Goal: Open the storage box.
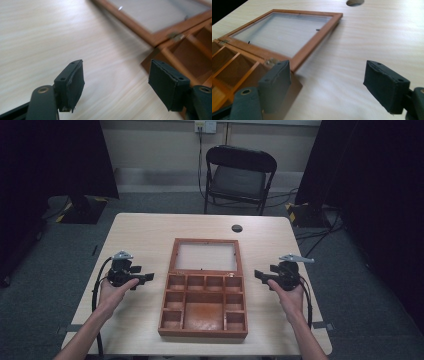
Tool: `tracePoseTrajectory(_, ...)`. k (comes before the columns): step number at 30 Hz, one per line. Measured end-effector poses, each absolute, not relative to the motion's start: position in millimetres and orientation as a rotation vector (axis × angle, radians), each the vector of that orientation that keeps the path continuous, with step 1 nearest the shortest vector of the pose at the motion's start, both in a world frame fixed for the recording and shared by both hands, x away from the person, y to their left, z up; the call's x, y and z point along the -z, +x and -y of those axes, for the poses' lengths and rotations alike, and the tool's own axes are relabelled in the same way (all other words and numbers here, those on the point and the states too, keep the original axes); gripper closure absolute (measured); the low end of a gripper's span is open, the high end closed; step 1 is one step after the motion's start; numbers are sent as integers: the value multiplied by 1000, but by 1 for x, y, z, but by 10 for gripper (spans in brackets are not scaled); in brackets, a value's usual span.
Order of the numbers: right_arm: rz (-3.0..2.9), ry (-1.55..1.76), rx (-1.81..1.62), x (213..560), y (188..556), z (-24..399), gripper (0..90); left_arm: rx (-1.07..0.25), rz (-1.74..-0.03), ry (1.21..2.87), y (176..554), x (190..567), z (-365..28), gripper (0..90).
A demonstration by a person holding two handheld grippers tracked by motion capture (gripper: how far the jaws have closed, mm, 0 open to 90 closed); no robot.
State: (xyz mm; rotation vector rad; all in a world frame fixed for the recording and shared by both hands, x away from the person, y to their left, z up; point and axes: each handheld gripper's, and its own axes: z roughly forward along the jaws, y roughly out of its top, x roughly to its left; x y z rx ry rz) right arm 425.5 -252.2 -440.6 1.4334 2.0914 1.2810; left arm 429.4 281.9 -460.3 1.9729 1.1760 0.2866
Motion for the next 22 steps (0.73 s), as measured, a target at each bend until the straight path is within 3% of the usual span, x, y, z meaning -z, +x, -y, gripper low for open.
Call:
tracePoseTrajectory(4,-2116,1445,-1205,445,409,268,208,-262,-1203,1983,422,469,-293,273)
tracePoseTrajectory(9,-2192,1466,-1091,466,393,278,202,-359,-1224,2101,412,486,-305,257)
tracePoseTrajectory(14,-2228,1483,-956,484,395,276,194,-450,-1205,2090,409,494,-306,227)
tracePoseTrajectory(15,-2233,1464,-920,488,395,273,158,-504,-1183,2115,409,496,-305,212)
tracePoseTrajectory(18,-2206,1416,-889,492,394,271,151,-526,-1180,2051,409,502,-306,147)
tracePoseTrajectory(22,-2132,1368,-922,500,390,269,130,-529,-1181,2056,408,502,-306,140)
